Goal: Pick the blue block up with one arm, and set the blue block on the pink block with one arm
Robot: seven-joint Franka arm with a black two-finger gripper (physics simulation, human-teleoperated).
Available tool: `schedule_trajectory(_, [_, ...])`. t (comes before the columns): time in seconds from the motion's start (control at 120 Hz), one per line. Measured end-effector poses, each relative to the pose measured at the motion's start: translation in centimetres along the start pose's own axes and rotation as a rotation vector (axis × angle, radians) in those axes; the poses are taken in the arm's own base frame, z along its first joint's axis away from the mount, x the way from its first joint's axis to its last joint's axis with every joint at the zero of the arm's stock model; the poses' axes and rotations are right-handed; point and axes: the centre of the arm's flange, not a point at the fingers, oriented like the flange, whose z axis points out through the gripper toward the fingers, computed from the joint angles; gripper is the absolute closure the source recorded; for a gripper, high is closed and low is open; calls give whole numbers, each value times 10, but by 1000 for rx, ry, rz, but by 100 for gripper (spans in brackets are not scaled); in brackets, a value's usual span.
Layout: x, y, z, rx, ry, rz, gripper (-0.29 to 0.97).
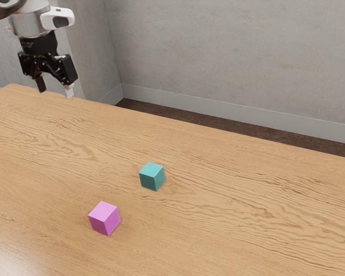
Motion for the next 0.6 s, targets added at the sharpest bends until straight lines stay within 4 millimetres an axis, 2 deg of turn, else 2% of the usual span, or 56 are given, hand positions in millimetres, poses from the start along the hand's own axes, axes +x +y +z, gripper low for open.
schedule_trajectory(0.158, [1,5,4,-1,-11,-80,0])
schedule_trajectory(0.217, [20,7,16,7,-33,-105,0])
schedule_trajectory(0.267, [47,26,30,18,-56,-95,0])
schedule_trajectory(0.333, [89,56,68,43,-111,-74,0])
schedule_trajectory(0.367, [112,68,95,61,-136,-64,0])
schedule_trajectory(0.433, [147,73,150,84,-177,-71,0])
schedule_trajectory(0.5, [165,72,187,93,-183,-83,0])
schedule_trajectory(0.6, [176,71,226,95,-166,-90,0])
